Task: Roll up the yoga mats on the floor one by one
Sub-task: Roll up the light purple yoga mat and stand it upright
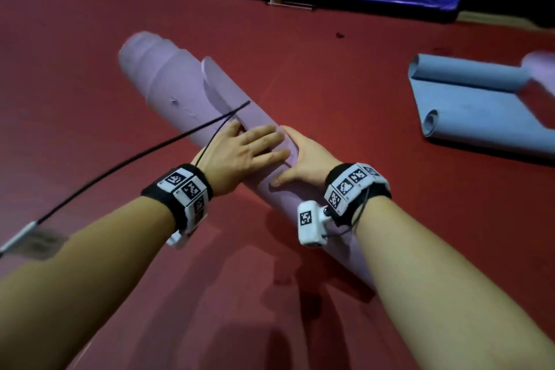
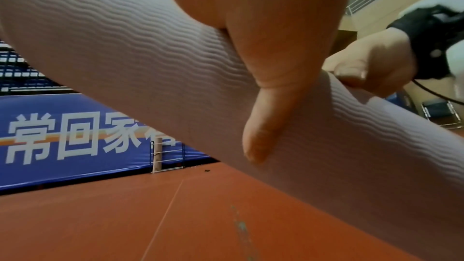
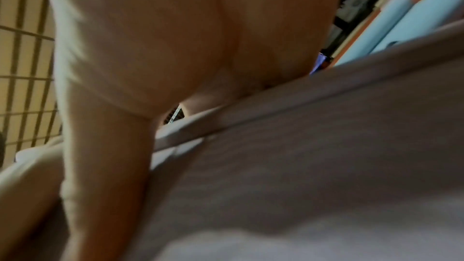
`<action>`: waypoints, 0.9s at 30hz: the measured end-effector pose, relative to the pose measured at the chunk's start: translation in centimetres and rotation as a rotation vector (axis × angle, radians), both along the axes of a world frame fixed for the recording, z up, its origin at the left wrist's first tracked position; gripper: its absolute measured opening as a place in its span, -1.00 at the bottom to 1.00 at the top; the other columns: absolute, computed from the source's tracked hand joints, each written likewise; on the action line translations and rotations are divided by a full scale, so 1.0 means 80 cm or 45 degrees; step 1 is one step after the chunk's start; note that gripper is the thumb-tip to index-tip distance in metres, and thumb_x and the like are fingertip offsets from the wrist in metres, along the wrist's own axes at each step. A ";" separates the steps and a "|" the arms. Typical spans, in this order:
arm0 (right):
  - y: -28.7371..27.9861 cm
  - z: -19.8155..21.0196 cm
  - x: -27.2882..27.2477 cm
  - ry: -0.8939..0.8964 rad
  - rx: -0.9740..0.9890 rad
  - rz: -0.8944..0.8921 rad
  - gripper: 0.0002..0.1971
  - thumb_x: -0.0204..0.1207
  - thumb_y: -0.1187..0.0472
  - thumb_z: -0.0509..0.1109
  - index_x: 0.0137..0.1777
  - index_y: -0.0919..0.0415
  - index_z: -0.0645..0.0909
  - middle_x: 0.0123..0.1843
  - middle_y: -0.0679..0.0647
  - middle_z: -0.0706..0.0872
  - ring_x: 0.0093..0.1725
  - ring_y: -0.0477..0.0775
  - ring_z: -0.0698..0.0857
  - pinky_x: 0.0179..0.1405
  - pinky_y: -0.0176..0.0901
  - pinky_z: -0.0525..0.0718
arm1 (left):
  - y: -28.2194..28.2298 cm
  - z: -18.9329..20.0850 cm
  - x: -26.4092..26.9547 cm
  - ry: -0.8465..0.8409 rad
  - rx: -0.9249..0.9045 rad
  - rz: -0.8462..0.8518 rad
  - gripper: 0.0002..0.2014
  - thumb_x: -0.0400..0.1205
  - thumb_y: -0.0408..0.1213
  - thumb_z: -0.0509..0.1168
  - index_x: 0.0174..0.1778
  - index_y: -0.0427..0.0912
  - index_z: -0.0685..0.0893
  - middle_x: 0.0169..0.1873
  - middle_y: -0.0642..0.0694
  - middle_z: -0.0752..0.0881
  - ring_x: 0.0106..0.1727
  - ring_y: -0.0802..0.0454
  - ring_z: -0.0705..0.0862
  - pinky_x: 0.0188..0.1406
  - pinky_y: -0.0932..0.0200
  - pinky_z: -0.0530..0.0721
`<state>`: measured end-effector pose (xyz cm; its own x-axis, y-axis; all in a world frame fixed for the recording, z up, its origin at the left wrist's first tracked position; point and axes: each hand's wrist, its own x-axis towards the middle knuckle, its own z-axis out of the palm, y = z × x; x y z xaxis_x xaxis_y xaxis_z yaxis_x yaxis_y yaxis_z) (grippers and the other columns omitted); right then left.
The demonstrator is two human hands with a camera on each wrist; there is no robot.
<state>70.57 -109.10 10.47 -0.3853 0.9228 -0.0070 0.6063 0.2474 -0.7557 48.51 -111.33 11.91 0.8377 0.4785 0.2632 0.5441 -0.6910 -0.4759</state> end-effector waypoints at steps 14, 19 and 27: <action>-0.006 0.002 0.007 0.193 0.095 -0.324 0.03 -0.16 -0.17 0.79 0.42 -0.15 0.48 0.20 -0.19 0.71 0.17 0.00 0.69 0.23 0.02 0.66 | 0.002 -0.006 0.008 -0.755 -0.112 0.576 0.01 0.38 -0.34 0.51 0.75 0.11 0.20 0.79 -0.11 -0.03 0.79 -0.17 -0.04 0.61 -0.55 -0.08; -0.007 -0.004 0.021 0.499 0.063 -0.434 0.05 -0.09 0.06 0.85 0.48 -0.04 0.47 0.22 -0.17 0.72 0.18 -0.10 0.73 0.24 -0.07 0.70 | 0.007 -0.007 0.026 -1.689 -0.716 0.641 0.09 0.43 -0.08 0.54 0.78 -0.04 0.00 0.76 -0.16 0.03 0.75 -0.15 0.11 0.69 -0.29 0.20; 0.002 0.027 0.028 0.842 0.096 -0.366 0.12 0.02 0.26 0.83 0.61 -0.01 0.35 0.26 -0.07 0.76 0.20 -0.08 0.77 0.20 -0.08 0.75 | 0.028 0.019 0.083 -2.315 -1.582 0.302 0.05 0.25 -0.08 0.73 0.61 -0.11 0.30 0.38 -0.14 0.69 0.34 -0.18 0.72 -0.05 -0.14 0.80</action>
